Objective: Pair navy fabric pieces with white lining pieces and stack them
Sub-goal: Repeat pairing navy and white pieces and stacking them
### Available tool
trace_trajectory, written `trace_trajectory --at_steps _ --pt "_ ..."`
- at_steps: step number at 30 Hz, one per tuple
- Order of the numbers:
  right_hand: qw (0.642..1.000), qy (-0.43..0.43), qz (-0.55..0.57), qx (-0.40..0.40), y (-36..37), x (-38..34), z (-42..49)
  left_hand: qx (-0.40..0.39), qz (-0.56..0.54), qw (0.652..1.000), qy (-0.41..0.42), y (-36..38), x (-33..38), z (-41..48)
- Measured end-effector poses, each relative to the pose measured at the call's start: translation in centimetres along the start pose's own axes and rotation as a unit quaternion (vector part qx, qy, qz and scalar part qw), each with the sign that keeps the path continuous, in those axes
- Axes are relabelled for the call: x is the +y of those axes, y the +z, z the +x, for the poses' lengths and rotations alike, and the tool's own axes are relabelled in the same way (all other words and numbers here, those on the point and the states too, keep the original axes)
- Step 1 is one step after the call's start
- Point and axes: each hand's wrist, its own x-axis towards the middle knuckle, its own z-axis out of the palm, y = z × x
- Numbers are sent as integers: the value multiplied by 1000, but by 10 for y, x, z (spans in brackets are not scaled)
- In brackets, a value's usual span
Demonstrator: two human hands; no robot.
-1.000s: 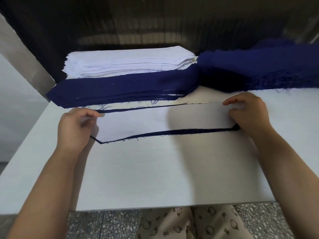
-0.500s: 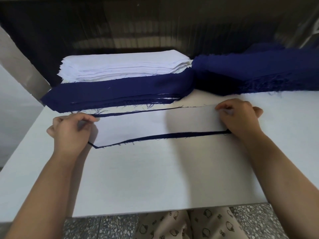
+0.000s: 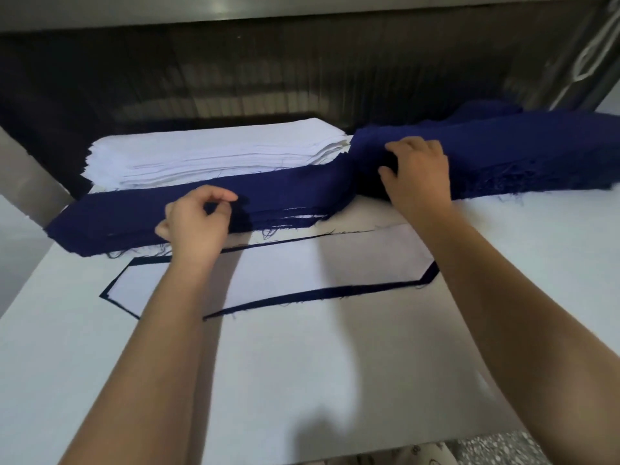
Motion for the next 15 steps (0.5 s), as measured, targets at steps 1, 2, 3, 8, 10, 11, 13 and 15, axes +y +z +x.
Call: trace_trajectory --at_steps 1,2,3,8,10,11,13,15 --pt "1000 5 -13 0 1 -3 3 -10 -18 1000 -11 11 9 1" --pt "1000 7 -22 2 1 -5 6 -23 -32 999 -17 22 19 1" --pt "1000 10 -27 4 2 -6 9 -36 -41 998 -16 34 28 1" --pt "998 57 26 12 0 -3 20 -69 -67 995 18 75 64 -5" --pt "996 66 53 9 -1 0 23 -65 -73 995 26 84 70 -7" --pt "996 67 59 4 -1 1 23 -63 -71 995 31 87 70 -9" --pt "995 70 72 2 -1 4 23 -59 -67 995 43 90 69 -12" --pt "992 81 100 17 -1 8 20 -59 -66 994 57 90 66 -14"
